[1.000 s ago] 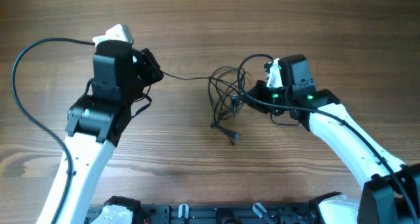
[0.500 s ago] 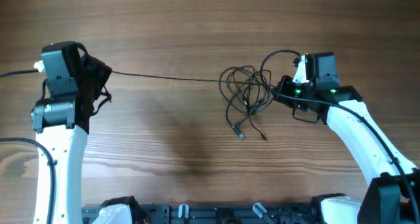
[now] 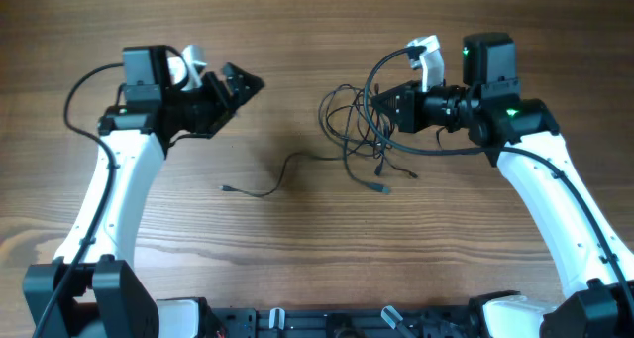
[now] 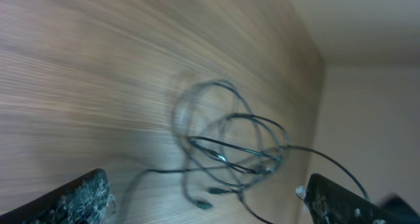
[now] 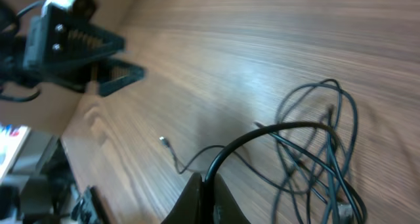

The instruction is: Untangle cables

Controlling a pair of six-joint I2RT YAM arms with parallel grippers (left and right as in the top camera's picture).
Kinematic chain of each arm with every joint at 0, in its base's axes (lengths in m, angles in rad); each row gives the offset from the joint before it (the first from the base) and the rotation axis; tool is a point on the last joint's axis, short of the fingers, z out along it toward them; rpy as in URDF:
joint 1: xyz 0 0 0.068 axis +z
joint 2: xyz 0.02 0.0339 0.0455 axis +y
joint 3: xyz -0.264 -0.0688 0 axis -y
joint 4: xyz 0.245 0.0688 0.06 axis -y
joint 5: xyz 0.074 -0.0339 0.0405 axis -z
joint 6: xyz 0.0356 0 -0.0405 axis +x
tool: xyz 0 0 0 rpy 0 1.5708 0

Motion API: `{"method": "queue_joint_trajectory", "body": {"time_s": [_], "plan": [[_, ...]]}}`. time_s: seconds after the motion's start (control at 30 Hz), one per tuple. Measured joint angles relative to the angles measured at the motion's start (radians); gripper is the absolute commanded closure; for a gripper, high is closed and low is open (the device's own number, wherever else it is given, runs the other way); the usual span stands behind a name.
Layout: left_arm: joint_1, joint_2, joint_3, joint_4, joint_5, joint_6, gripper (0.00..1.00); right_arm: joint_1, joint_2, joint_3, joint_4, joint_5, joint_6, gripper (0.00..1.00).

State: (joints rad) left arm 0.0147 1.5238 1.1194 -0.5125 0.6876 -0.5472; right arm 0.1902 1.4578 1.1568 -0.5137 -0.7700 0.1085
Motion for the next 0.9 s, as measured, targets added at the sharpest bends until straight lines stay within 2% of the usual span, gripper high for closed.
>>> {"method": "queue_joint_trajectory", "body": {"time_s": [0.2, 0.43, 0.67, 0.9], "plan": [[-0.155, 0.0, 0.0, 0.173, 0.047, -0.075, 0.0, 0.006, -0.069, 0.093, -0.012, 0.0, -0.009, 0.95], [-0.331, 0.081, 0.0, 0.311, -0.079, -0.216, 0.0, 0.087, -0.219, 0.146, -0.049, 0.0, -0.059, 0.95], [-0.382, 0.291, 0.0, 0.523, -0.11, -0.248, 0.0, 0.096, -0.317, 0.146, -0.057, 0.0, -0.114, 0.95], [-0.465, 0.34, 0.0, 0.566, -0.087, -0.261, 0.02, 0.096, -0.356, 0.146, -0.133, 0.003, -0.14, 0.95]]}}
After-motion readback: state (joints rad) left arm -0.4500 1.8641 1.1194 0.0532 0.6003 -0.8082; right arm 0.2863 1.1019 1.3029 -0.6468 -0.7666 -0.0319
